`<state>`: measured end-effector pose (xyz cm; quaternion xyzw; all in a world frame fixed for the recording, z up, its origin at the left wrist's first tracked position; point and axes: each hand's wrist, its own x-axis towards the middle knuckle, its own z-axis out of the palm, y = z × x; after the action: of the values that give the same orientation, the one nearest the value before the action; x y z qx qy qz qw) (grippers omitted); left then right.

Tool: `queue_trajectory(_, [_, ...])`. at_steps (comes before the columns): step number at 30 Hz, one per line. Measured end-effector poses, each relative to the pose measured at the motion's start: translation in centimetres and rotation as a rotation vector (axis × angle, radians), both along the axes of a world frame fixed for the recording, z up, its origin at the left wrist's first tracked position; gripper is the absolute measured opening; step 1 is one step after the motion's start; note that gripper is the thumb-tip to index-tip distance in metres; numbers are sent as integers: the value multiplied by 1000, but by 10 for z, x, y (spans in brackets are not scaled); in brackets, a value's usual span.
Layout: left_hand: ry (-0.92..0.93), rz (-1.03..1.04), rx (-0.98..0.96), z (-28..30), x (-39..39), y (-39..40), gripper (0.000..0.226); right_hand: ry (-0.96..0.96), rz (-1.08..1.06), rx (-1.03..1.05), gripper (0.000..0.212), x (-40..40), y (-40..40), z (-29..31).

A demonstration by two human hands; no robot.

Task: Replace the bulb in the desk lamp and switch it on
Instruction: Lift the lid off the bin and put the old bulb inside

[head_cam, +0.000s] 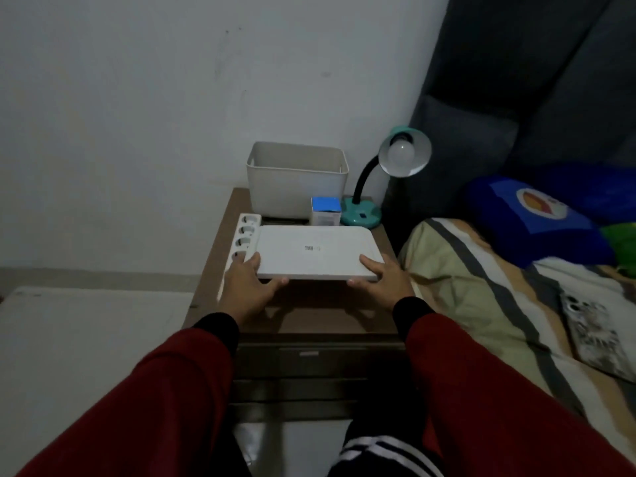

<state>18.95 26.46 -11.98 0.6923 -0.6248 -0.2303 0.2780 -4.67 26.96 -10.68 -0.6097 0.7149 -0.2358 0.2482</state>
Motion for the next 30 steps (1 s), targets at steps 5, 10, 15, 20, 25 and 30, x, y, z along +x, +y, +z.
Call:
queue_trajectory(5, [-15,-19,97,-26,-6,34,82,-1,0,68,66,-7,35,-25])
queue_trajectory(10, [-74,-77,155,-32,-10,41,82,25,23,157,67,-13,42,-34])
queue_trajectory(15, [-207,-146,193,-32,-12,37,63,208,118,309,70,-15,36,-35])
queue_trajectory(20, [-357,-153,318,-33,-17,29,59,369,178,448,59,-14,22,-23])
queue_trajectory(25, [-465,-183,346,-21,-24,8,45,499,246,503,54,-13,-5,-10])
queue_trajectory(30, [-578,-210,300,3,-27,-35,42,551,286,482,63,-14,-54,2])
